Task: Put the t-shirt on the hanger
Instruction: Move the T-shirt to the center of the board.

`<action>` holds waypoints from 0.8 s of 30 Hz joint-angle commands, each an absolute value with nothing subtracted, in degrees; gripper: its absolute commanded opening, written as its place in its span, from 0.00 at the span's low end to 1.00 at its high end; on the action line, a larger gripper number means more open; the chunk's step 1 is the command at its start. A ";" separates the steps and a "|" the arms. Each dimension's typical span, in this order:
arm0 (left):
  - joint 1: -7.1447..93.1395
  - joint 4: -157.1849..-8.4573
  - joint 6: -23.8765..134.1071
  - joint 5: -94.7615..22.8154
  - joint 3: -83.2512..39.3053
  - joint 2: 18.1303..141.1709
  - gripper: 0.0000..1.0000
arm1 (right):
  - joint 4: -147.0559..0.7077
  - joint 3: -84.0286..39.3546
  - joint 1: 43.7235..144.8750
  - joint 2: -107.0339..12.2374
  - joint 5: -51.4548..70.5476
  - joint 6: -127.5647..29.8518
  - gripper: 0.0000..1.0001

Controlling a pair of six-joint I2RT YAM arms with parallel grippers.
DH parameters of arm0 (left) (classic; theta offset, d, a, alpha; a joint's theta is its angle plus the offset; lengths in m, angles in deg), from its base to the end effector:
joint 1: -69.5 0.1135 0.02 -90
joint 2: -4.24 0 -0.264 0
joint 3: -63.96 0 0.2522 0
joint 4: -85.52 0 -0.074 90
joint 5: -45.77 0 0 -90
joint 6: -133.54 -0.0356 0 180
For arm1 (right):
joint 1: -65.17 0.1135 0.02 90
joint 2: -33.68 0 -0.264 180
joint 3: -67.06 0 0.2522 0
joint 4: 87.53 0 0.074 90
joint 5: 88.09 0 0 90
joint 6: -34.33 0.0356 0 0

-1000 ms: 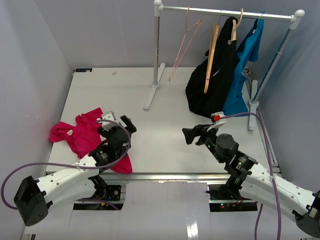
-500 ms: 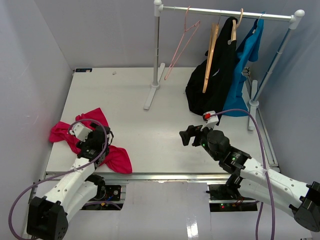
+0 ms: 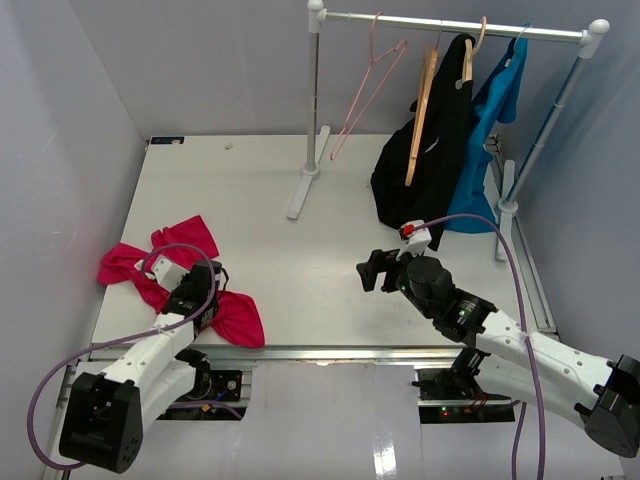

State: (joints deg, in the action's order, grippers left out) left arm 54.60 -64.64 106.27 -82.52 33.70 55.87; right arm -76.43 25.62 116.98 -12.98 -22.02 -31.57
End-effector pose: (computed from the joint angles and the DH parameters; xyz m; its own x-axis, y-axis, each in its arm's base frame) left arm 0.1553 -0.0185 0.1491 -0.1911 -0.6711 -0.7163 -0.7489 0.5714 -0.3355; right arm 0.1302 0.1421 0.2526 -0.3537 0.1541 -0.9226 -0.3651 0.8853 0.2878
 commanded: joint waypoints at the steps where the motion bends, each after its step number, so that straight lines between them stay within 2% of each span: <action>1: 54.71 -81.34 98.77 -63.40 36.92 48.17 0.00 | -77.34 22.90 116.94 -12.52 -21.53 -31.34 0.90; 4: 54.47 -93.25 95.06 -44.73 35.78 44.96 0.00 | -78.95 23.68 116.85 -11.58 -20.25 -32.20 0.90; 10: 54.08 -97.97 94.08 -29.70 26.98 53.37 0.00 | -80.31 24.71 116.92 -10.07 -19.90 -33.47 0.90; 16: 52.42 -107.49 95.56 -25.26 24.58 59.68 0.00 | -80.62 24.81 116.93 -10.25 -18.75 -34.22 0.90; 24: 37.20 -110.42 89.43 -25.31 9.82 73.52 0.00 | -80.47 24.64 116.92 -10.38 -18.60 -34.99 0.90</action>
State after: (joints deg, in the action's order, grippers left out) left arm 43.86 -105.28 93.86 -27.76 17.95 68.85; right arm -78.21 25.55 116.98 -10.68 -18.49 -33.82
